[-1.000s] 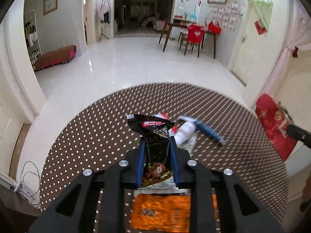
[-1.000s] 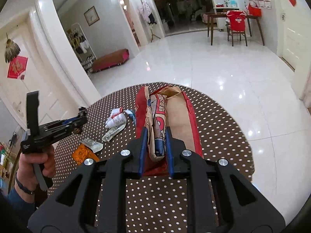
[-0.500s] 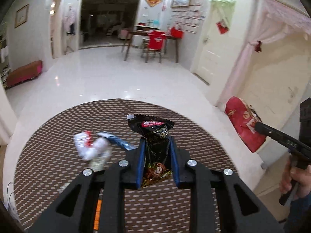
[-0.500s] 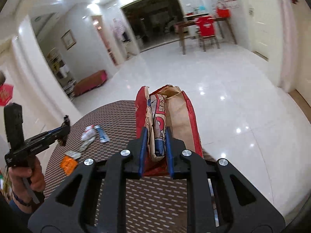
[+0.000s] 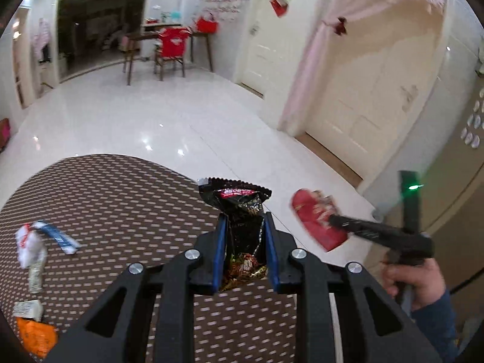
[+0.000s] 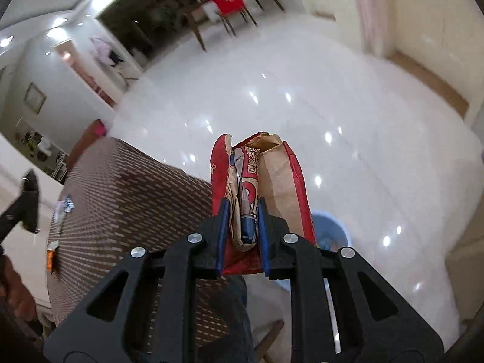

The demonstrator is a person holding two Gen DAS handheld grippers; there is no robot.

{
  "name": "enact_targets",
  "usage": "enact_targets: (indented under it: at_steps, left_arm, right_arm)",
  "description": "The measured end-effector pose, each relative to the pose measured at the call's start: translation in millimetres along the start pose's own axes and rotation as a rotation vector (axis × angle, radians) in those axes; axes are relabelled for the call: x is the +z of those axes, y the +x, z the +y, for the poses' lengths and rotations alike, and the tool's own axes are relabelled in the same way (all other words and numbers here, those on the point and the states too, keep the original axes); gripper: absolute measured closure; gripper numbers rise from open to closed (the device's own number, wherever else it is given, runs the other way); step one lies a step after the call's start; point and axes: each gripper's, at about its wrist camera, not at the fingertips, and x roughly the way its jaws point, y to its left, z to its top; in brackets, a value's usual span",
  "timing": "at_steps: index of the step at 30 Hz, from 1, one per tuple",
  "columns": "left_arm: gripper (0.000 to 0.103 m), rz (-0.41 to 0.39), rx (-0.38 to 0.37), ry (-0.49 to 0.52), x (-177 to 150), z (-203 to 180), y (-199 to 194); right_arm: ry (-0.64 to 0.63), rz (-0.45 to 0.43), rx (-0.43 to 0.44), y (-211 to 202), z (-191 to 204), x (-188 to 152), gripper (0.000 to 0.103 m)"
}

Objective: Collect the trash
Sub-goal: 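Carry the bag and wrapper to the blue bin and open both tools, then move both open tools back over the remaining trash on the table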

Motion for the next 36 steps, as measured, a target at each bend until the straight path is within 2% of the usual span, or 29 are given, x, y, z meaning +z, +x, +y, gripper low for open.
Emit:
enact_targets:
  at_steps: [2,3,4,5,6,11,18,21,22,23,25,27,36]
  left_arm:
    - [0.08,0.02,-0.015,0.016,3,-8,14]
    - [0.08,0.031,-0.022,0.024,3,-14,20]
    - [0.08,0.048,-0.033,0.034,3,-22,29]
    - [0.08,0.06,-0.04,0.04,5,-27,36]
    - [0.08,0.071,-0.046,0.046,5,-33,43]
    - [0.08,0.152,-0.076,0.088,2,-58,82]
    - [0.08,0.267,-0.11,0.137,-4,-83,132]
    - [0.076,0.309,-0.129,0.15,-6,-90,145]
    - [0.062,0.328,-0.13,0.154,-6,-93,152]
    - [0.038,0.337,-0.127,0.157,-5,-95,155]
    - [0.014,0.304,-0.094,0.152,-2,-95,152]
    - [0.013,0.27,-0.088,0.148,1,-90,143]
    - [0.012,0.169,-0.056,0.08,7,-59,89]
  right_arm:
    - [0.036,0.046,0.008,20,-17,-6,0.082]
    - [0.047,0.066,0.008,28,-21,-8,0.077]
    - [0.069,0.098,0.004,41,-29,-10,0.051]
    - [0.092,0.112,-0.001,47,-37,-11,0.038]
    - [0.116,0.115,-0.006,53,-42,-13,0.032]
    - [0.193,0.105,0.006,55,-66,-18,0.03]
    - [0.241,-0.008,-0.003,6,-94,-10,0.019]
    - [0.258,-0.054,-0.006,-16,-100,-6,0.017]
    - [0.257,-0.068,-0.008,-23,-100,-6,0.015]
    - [0.253,-0.079,-0.01,-29,-99,-5,0.013]
    - [0.246,-0.097,-0.015,-38,-97,-4,0.009]
    - [0.238,-0.111,-0.019,-43,-93,-2,0.006]
    - [0.215,-0.115,-0.054,-41,-66,-4,0.006]
